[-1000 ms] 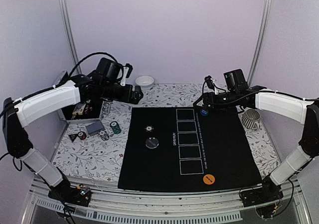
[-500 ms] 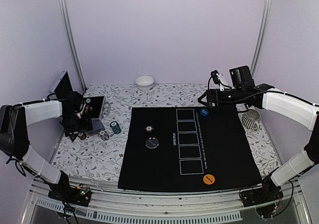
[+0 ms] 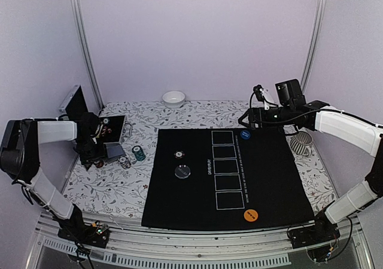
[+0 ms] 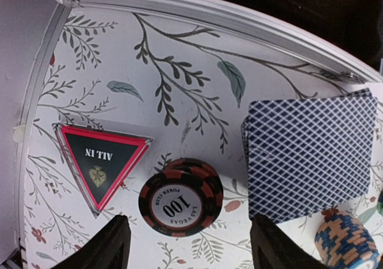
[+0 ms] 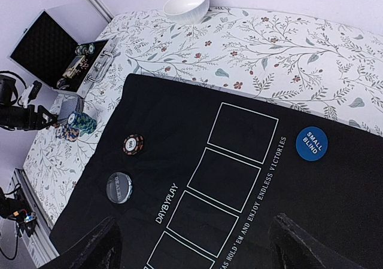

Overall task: Distribute texas hold em gaming equipment
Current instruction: Pick up the pile of poker chips from the pile of poker chips.

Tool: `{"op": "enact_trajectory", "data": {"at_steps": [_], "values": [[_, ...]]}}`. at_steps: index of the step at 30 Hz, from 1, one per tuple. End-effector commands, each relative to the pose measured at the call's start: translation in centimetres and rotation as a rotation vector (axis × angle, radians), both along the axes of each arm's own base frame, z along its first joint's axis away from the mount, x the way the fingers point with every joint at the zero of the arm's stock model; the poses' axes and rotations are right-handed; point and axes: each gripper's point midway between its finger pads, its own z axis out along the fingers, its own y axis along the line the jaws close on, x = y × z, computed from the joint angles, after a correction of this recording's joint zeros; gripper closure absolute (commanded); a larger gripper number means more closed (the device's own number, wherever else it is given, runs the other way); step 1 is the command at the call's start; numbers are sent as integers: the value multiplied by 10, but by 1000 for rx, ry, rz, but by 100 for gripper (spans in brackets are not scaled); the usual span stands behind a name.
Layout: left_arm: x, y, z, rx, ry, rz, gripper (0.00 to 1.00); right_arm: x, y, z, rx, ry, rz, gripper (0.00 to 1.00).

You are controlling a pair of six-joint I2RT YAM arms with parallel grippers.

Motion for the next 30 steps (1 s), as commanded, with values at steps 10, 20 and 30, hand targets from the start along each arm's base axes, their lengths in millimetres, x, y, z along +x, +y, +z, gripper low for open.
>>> {"op": "enact_trajectory", "data": {"at_steps": [10, 20, 30], "values": [[1, 15, -15, -9, 9, 12, 35, 2, 0, 8, -8, -21, 4, 13], [10, 8, -18, -47, -9, -8, 46, 2, -1, 8, -11, -23, 1, 13], [9, 6, -15, -58, -14, -14, 69, 2, -1, 8, -14, -23, -3, 13]]}}
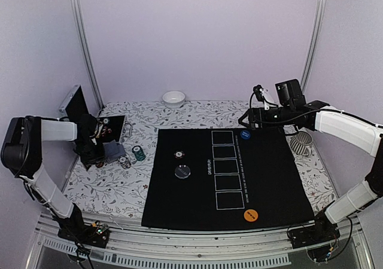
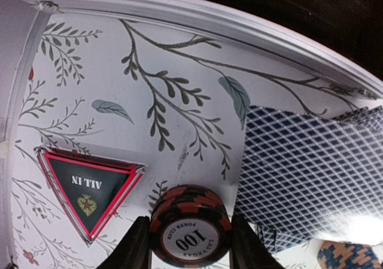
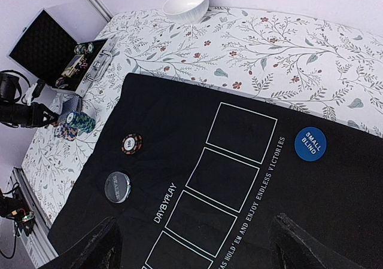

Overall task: Distribute texas hold em gaming equipment
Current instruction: Pick up the pile of poker chips from the pile of poker chips, then pass from the left arm to the right

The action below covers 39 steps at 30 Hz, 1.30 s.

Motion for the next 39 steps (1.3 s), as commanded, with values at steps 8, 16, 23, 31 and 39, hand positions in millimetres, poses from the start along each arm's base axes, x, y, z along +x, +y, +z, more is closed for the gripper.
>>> {"op": "enact_trajectory", "data": {"at_steps": [8, 16, 23, 31, 39], "values": [[2, -1, 21, -18, -42, -4, 95, 2, -1, 9, -8, -20, -6, 13], [2, -6, 36, -37, -60, -27, 100, 2, -1, 11, -2, -21, -6, 13], [7, -18, 76, -13, -126, -53, 100, 1, -1, 14, 3, -26, -4, 13], [33, -160, 184, 16, -351, -532, 100, -10, 27, 51, 140, -33, 139, 12], [-32, -361, 241, 23, -536, -1206, 100, -35, 78, 77, 428, 81, 378, 35]]}}
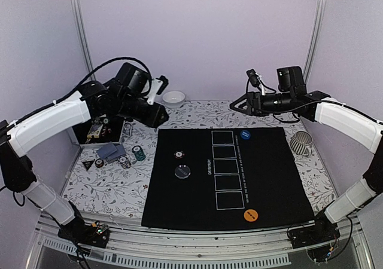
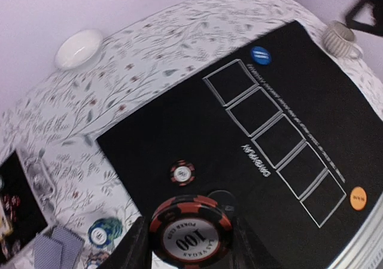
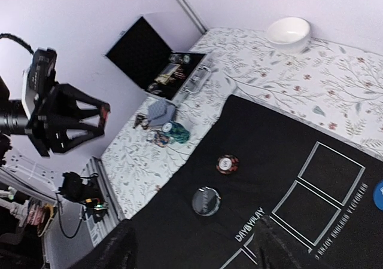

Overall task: Distribute texas hold em gaming equipment
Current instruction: Pass from the left arm to the right

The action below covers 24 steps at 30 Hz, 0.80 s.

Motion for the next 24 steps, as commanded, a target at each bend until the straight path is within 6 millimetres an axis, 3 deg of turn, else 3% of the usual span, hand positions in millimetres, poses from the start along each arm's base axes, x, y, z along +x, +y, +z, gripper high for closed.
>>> {"op": "enact_trajectory", "data": {"at_steps": [1, 4, 9, 17, 24], "values": [[-47, -80, 2, 131, -112, -331, 100, -24, 38, 10, 191, 103, 186, 40], [-60, -108, 2, 183, -164, -419, 100, -39, 63, 6, 237, 174, 275, 48], [-65, -130, -1, 197, -177, -475, 100, -55, 88, -5, 246, 220, 350, 49], [-62, -138, 1, 195, -204, -473, 100, -73, 108, -21, 249, 286, 429, 54], [-61, -138, 2, 194, -214, -465, 100, -70, 112, -36, 230, 313, 412, 60]]}}
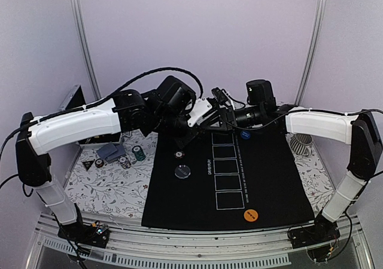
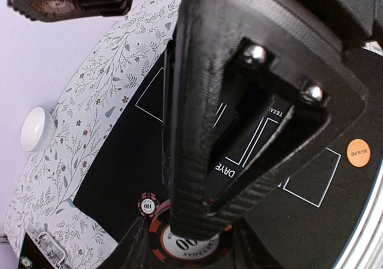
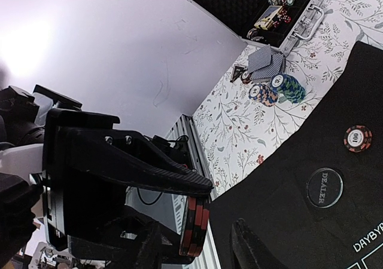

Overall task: Distribute texas hold em gaming equipment
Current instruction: Pass from the left arm to the right, then place the poker chips pile in the small blind area.

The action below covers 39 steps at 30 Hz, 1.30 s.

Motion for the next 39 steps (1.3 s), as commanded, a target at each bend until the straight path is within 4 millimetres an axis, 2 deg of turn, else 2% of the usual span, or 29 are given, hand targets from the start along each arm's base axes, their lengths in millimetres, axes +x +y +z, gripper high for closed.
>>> {"op": "enact_trajectory", "data": {"at_steps": [1, 6, 9, 14, 15, 16, 17, 19, 21, 23, 26, 29, 31, 34, 35, 39], "values": [[3, -10, 15, -37, -47, -8, 100, -4, 7, -12, -5, 26, 27, 63], [6, -8, 13, -26, -57, 8, 100, -6, 8, -16, -10, 35, 37, 79], [6, -7, 9, -18, -55, 11, 100, -7, 9, -16, -8, 39, 45, 95], [7, -3, 5, -5, -55, 25, 100, 1, 5, -18, -35, 36, 16, 98], [7, -1, 3, -3, -54, 30, 98, 6, 1, -19, -39, 34, -1, 98], [7, 0, 3, -2, -56, 39, 84, 8, -2, -20, -41, 33, -9, 98], [8, 2, 3, -2, -60, 49, 61, 14, -8, -21, -44, 38, -29, 98], [13, 7, 4, 3, -77, 86, 29, 26, -22, -23, -48, 42, -69, 98], [16, 12, 5, 0, -83, 115, 12, 44, -40, -24, -53, 38, -132, 98], [17, 16, 7, -15, -76, 132, 3, 65, -68, -38, -74, 57, -211, 98], [18, 27, 9, -48, -55, 166, 2, 106, -123, -63, -130, 86, -386, 98], [23, 47, 8, -82, -25, 224, 2, 143, -182, -98, -208, 123, -572, 98], [28, 64, 3, -102, 6, 272, 2, 162, -211, -124, -257, 160, -660, 98], [32, 85, 2, -134, 30, 335, 2, 182, -234, -157, -335, 199, -728, 98], [33, 90, 1, -140, 34, 351, 2, 186, -236, -168, -360, 216, -732, 98], [35, 113, 4, -167, 44, 417, 2, 196, -238, -192, -417, 245, -721, 98]]}}
